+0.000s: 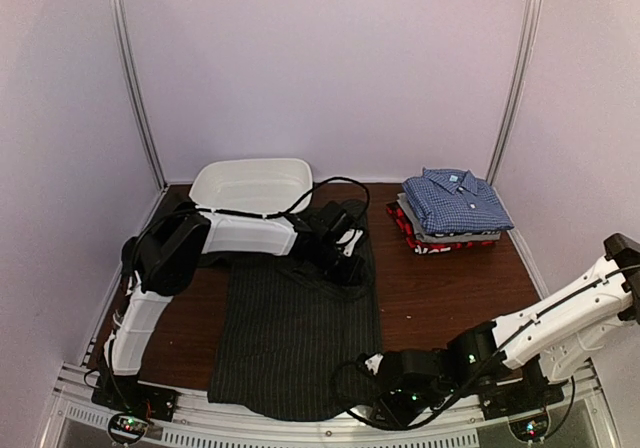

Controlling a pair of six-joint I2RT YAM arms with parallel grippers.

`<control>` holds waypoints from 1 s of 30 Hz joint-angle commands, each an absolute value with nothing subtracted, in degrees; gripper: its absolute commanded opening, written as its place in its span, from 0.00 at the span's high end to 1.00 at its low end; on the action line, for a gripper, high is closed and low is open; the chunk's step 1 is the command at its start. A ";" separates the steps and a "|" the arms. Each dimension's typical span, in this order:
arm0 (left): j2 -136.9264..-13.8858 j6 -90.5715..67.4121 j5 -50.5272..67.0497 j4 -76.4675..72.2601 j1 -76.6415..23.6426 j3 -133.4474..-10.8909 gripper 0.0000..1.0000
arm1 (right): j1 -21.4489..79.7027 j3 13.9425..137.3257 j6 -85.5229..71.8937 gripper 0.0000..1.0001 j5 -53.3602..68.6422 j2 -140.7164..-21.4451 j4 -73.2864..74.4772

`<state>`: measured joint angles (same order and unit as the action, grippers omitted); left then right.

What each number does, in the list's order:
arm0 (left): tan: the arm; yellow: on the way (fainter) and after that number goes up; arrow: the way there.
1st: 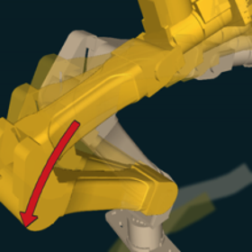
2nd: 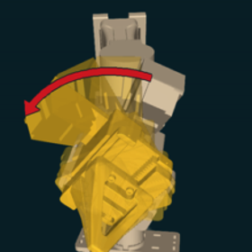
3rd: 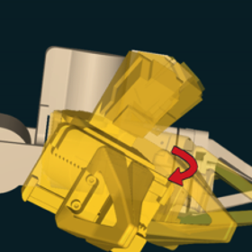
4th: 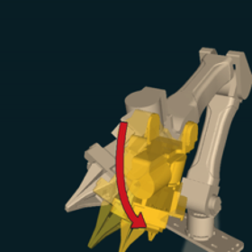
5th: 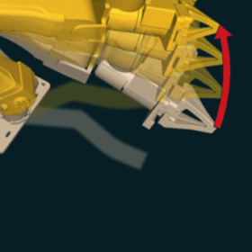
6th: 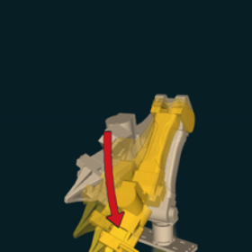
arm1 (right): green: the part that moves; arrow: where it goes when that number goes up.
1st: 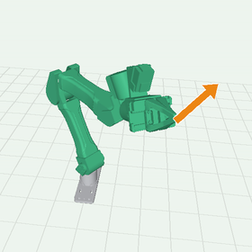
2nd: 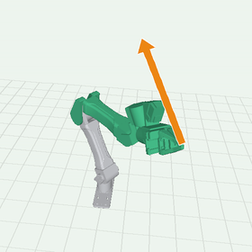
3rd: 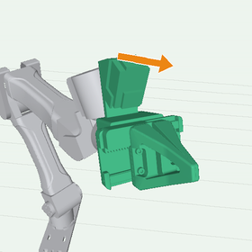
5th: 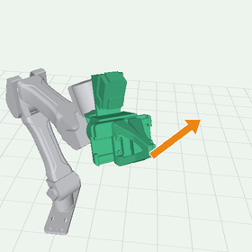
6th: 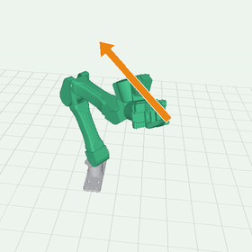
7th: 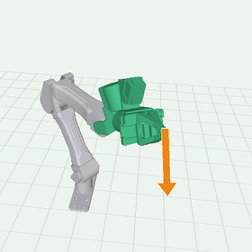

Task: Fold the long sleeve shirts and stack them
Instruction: Place the sleeve of the 1/3-folded shirt.

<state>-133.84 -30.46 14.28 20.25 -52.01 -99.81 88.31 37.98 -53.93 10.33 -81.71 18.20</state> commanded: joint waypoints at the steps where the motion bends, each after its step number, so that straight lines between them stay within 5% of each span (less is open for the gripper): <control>1: -134.72 -27.71 12.09 25.28 -51.77 -102.73 1.00 | 87.17 42.10 -53.57 0.70 5.43 -77.34 23.28; 14: -116.13 -24.15 13.28 29.96 -52.14 -97.73 1.00 | 63.12 42.38 -47.28 0.56 -5.12 -59.44 21.99; 30: -110.64 -24.40 19.50 32.87 -62.19 -86.18 1.00 | 39.33 39.59 -37.69 0.55 5.99 -67.65 8.98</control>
<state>-111.20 -23.73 17.89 33.23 -60.58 -87.74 40.99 41.34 -39.48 1.96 -66.22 14.02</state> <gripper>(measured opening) 0.021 0.447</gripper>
